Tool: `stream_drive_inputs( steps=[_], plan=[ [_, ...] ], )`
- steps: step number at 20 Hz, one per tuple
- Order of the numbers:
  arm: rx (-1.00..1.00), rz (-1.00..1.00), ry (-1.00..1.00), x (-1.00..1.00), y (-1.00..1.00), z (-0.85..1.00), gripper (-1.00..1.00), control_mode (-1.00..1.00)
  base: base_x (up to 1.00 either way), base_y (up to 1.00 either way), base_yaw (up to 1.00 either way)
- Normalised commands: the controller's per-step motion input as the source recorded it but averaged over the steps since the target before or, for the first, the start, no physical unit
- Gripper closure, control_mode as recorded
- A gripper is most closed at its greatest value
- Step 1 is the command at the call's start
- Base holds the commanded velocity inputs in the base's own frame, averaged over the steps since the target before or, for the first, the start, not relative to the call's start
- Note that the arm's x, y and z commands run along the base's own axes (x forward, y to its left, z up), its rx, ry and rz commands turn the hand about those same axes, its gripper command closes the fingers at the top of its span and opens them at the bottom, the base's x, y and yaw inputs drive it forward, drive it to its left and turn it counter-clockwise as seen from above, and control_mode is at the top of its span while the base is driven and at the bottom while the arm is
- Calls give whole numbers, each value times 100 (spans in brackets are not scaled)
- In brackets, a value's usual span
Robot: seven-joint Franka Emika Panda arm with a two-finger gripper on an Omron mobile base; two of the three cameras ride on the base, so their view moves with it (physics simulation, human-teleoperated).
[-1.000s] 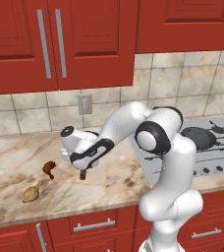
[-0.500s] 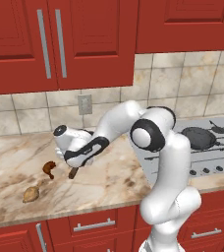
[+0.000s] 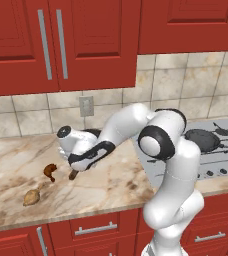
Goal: Place both pans onto different burners. Then place the onion and the chicken drumstick on different pans.
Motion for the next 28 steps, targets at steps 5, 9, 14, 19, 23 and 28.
stream_drive_inputs(
  steps=[5,9,14,19,23,28],
  plan=[
    [6,0,-9,-16,-17,23,100,-100,0,0,0],
    [2,0,-6,-15,-8,25,100,-100,0,0,0],
    [0,0,-1,-14,-4,37,100,-100,0,0,0],
    [0,0,1,-8,-6,50,100,-100,0,0,0],
    [0,0,7,-16,-5,46,100,-100,0,0,0],
    [-1,0,10,-17,-1,36,100,-100,0,0,0]
  ],
)
